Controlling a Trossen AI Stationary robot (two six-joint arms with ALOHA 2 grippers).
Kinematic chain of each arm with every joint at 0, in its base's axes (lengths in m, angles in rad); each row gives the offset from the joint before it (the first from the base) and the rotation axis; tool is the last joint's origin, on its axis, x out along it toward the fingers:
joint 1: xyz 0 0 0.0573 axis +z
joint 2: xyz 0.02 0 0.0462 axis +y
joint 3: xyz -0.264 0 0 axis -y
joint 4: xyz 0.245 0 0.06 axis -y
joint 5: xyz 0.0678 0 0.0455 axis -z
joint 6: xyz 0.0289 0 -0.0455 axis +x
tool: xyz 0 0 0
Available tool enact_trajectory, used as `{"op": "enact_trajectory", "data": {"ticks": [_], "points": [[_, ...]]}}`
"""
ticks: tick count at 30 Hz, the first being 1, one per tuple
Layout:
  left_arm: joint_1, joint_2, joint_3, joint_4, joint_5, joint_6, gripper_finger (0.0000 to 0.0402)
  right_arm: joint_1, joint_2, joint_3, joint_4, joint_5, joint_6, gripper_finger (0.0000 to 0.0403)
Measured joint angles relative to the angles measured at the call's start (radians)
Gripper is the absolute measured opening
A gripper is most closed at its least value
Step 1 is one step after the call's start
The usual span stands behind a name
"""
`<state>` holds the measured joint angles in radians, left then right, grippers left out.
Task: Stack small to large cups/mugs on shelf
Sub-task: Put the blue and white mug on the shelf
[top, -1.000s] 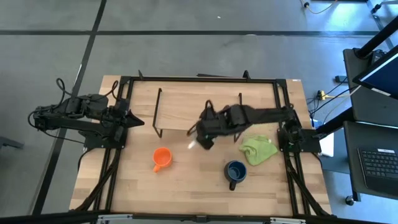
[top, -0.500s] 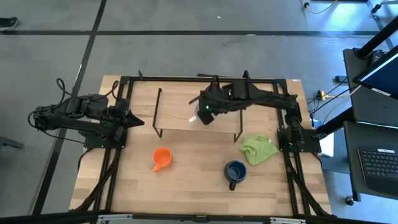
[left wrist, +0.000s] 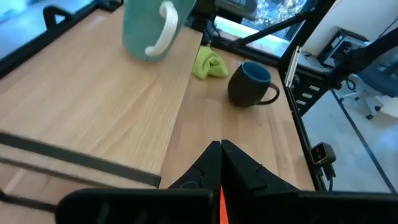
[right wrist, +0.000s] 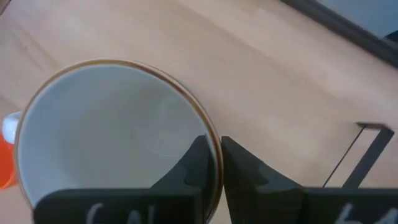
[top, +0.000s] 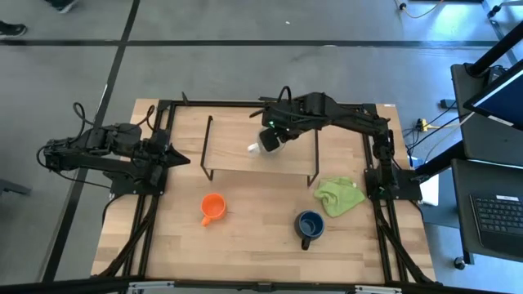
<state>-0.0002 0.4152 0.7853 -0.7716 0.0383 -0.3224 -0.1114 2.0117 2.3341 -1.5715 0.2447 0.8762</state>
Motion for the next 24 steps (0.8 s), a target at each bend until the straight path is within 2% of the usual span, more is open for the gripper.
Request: {"op": "enact_trajectory", "data": {"ticks": [4,8,18,24], "points": [[0.000,0.000,0.000,0.073,0.000,0.037,0.0000,-0.013,0.000,0.000,0.000,-0.061,0.010,0.0033],[0.000,0.000,0.000,0.125,0.000,0.045,0.0000,-0.026,0.000,0.000,0.001,-0.055,0.012,0.0033],[0.000,0.000,0.000,0.122,0.000,0.070,0.0000,-0.066,0.000,0.000,0.001,-0.057,-0.004,0.0034],[0.000,0.000,0.000,0.106,0.000,0.069,0.0000,-0.064,0.000,0.000,0.001,-0.113,0.027,0.0045]]}}
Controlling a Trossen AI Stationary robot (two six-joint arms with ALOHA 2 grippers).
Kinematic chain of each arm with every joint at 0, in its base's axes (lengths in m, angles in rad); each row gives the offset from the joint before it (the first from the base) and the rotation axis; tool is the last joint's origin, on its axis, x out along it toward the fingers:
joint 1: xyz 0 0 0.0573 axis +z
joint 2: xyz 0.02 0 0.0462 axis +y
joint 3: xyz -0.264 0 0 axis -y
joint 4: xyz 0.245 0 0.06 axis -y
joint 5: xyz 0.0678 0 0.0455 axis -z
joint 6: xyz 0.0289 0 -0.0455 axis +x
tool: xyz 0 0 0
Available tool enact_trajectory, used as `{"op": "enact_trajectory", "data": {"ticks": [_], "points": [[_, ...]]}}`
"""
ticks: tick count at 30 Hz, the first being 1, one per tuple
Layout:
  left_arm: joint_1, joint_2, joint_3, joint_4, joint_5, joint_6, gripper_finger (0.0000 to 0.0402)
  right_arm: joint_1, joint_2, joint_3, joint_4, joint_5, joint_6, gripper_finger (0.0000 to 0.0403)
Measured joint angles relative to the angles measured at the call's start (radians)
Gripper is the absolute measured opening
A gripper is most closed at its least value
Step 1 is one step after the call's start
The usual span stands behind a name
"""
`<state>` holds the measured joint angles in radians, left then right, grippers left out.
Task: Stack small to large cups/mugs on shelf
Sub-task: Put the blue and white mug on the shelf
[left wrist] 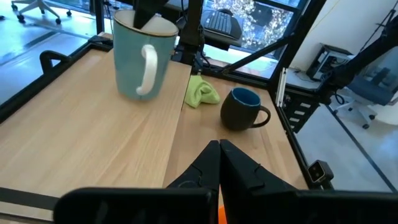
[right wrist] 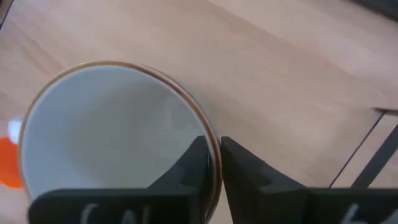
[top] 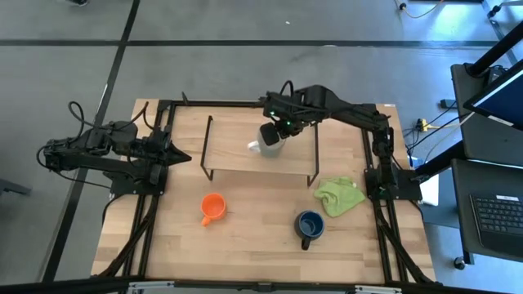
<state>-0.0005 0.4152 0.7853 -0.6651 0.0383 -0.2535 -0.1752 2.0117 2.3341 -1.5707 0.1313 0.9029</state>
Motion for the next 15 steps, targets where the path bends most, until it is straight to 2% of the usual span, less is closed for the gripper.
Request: {"op": "enact_trajectory", "data": {"ticks": [15], "points": [[0.000,0.000,0.000,0.002,0.000,-0.032,0.0000,0.008,0.000,0.000,0.001,-0.005,0.004,0.0057]]}}
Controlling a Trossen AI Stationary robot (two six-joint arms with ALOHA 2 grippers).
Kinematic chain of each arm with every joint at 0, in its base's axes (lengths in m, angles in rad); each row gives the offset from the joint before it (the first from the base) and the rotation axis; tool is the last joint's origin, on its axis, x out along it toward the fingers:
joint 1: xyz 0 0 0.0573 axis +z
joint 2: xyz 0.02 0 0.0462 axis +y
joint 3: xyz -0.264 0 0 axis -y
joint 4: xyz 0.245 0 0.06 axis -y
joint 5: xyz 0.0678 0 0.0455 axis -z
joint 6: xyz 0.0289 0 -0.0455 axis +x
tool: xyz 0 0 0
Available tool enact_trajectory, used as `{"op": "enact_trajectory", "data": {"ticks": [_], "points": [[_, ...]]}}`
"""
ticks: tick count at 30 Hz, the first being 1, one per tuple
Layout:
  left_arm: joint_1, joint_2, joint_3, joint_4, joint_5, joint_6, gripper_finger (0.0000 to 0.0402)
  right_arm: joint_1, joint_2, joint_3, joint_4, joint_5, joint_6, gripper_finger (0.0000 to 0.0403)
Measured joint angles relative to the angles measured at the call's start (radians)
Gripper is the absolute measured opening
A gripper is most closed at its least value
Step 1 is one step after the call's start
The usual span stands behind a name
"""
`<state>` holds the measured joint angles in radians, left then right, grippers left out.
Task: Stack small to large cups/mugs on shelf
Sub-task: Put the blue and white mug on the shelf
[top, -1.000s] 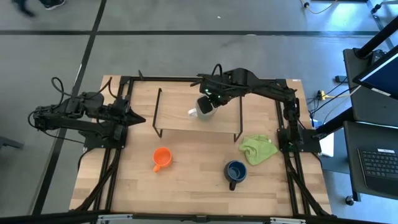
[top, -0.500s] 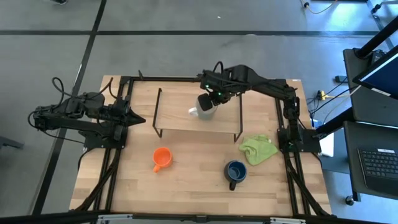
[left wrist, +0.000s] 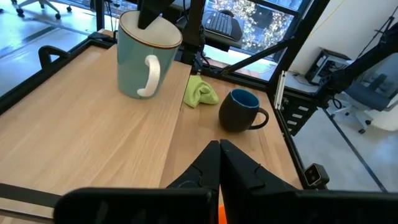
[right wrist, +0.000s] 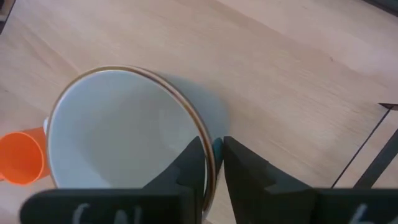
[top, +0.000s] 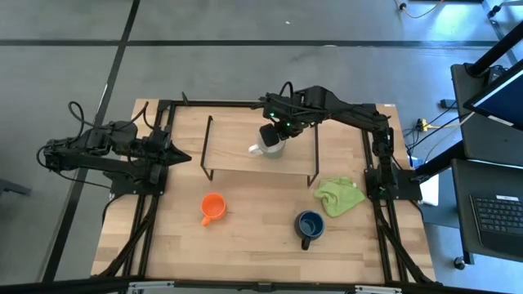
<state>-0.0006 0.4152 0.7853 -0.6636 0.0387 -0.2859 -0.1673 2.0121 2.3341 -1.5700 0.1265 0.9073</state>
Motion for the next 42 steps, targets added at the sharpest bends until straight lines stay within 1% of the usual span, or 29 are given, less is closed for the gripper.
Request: {"op": "enact_trajectory", "data": {"ticks": [12,16,20,26,32,36,42], "points": [[0.000,0.000,0.000,0.010,0.007,-0.001,0.0000,0.000,0.000,0.000,0.000,0.012,-0.028,0.0058],[0.000,0.000,0.000,0.010,0.008,-0.002,0.0000,0.000,0.000,0.000,0.000,0.036,-0.057,0.0058],[0.000,0.000,0.000,0.010,0.008,-0.002,0.0000,0.000,-0.001,-0.051,0.001,0.041,-0.046,0.0058],[0.000,0.000,0.000,0.010,0.008,-0.002,0.0000,0.007,0.000,-0.113,0.012,0.017,-0.022,0.0058],[0.000,0.000,0.000,0.010,0.008,-0.002,0.0000,0.011,0.001,-0.053,0.017,0.009,-0.049,0.0058],[0.000,0.000,0.000,0.010,0.008,-0.001,0.0000,0.011,0.001,-0.016,0.017,0.039,-0.069,0.0058],[0.000,0.000,0.000,0.010,0.008,-0.002,0.0000,0.011,0.001,-0.010,0.009,0.062,-0.079,0.0058]]}}
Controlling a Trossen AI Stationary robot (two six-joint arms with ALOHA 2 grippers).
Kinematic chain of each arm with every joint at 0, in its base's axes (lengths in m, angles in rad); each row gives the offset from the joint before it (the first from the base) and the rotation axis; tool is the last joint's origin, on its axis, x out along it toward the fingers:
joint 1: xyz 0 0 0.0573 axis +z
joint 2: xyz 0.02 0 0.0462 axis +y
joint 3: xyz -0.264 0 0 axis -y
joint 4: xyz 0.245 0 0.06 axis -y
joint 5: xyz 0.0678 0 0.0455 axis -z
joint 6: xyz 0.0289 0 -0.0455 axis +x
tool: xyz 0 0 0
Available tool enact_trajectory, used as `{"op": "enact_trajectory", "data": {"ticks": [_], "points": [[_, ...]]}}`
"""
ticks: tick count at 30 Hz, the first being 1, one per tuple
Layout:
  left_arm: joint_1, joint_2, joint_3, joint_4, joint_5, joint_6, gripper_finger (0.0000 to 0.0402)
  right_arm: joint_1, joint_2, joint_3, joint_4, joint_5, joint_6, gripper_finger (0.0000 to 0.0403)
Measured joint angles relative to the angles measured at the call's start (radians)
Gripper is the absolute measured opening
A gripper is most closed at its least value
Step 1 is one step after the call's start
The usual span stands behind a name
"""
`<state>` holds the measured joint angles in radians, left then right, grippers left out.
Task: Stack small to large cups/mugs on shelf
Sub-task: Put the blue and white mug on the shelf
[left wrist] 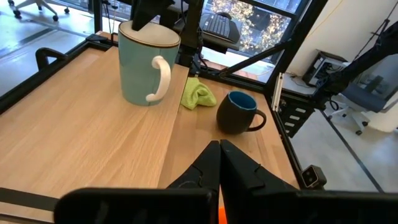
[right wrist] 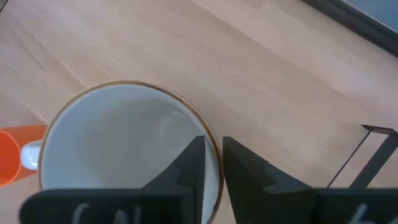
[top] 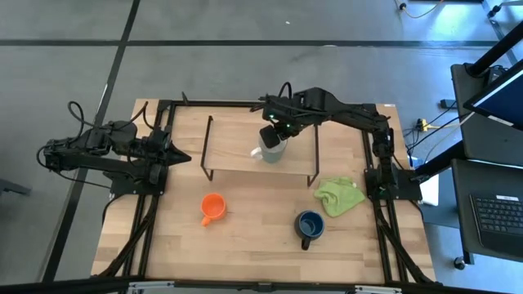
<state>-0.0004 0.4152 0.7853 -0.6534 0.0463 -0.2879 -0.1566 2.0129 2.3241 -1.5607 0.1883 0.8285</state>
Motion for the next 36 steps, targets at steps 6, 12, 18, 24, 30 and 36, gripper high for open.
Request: {"op": "enact_trajectory", "data": {"ticks": [6,12,18,24,30,36], "points": [[0.000,0.000,0.000,0.000,0.000,-0.011,0.0000,-0.003,0.000,0.000,-0.010,-0.002,-0.001,0.0058],[0.000,0.000,0.000,0.000,0.000,-0.019,0.0000,-0.003,0.000,0.007,-0.014,-0.021,-0.013,0.0058],[0.000,0.000,0.000,0.000,0.000,-0.018,0.0000,-0.003,-0.012,0.030,-0.005,-0.024,-0.022,0.0071],[0.000,0.000,0.000,-0.002,-0.001,-0.018,0.0000,-0.003,-0.058,0.032,-0.009,-0.027,-0.037,0.0102],[0.000,0.004,-0.008,-0.044,-0.042,0.009,0.0000,0.010,-0.150,0.032,-0.010,-0.011,-0.052,0.0112],[0.000,0.059,-0.087,0.003,-0.086,0.058,0.0000,0.078,-0.204,0.019,-0.011,0.161,-0.003,0.0109]]}}
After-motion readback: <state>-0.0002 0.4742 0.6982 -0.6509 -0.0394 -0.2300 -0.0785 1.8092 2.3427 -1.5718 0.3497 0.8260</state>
